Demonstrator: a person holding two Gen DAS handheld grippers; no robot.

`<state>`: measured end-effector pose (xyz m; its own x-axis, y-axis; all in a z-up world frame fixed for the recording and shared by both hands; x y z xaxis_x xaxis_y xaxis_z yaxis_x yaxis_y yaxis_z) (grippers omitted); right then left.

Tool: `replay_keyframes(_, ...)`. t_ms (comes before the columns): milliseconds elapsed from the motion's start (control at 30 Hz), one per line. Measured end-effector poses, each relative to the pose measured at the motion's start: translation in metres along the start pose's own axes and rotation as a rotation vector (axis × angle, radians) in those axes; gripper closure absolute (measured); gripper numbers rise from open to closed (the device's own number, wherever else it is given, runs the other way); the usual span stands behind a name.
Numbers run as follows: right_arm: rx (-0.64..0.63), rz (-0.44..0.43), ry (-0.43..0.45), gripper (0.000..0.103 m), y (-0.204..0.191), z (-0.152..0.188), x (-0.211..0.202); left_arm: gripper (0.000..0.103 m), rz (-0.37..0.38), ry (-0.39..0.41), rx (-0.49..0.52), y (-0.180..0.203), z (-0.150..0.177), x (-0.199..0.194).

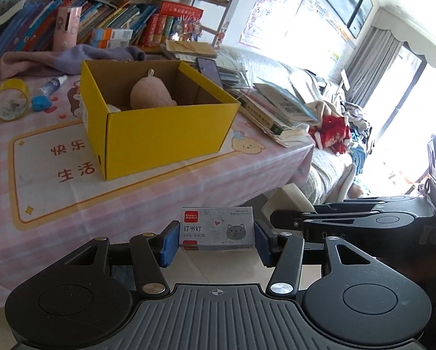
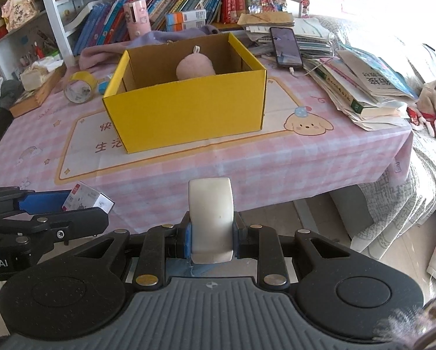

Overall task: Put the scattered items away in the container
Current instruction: 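Lift and carry the staple box and eraser in both tools toward the yellow box, then open the left tool over the yellow box dropping the staple box while the right tool releases the eraser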

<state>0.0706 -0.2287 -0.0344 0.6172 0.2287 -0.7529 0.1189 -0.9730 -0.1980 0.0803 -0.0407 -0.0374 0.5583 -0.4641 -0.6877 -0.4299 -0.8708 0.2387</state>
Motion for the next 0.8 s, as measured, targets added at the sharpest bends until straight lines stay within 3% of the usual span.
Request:
replay_keyframes(133,-0.008,-0.012,-0.01,0.08,0.005,-0.01,0.011,0.051,-0.007,0.004,0.001,-0.002,-0.008,0.009)
replay_keyframes(300,-0.029,-0.025,0.042,0.08,0.012,-0.036,0.016,0.051,-0.038,0.056,0.029,-0.003,-0.032,0.013)
replay_keyframes(600,-0.09,-0.062,0.142,0.08,0.034,-0.108,0.024,0.051,-0.078,0.196,0.14,0.007,-0.1,0.024)
replay_keyframes(800,-0.144,-0.103,0.18,0.08,0.048,-0.16,0.043,0.051,-0.146,0.225,0.137,0.005,-0.135,0.042)
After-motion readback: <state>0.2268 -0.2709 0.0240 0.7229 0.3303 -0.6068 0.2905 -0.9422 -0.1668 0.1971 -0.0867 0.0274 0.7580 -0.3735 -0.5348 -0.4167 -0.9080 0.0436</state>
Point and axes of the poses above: each gripper's, at about its wrist camera, not at the fingertips, and x roughly the way its jaws point, y to its right, z to its underside, the point moved 4 cm from there along x, roughly the way its jaws point, and after that the axes turned 9 degrees about -z, right-handed, at the moved point
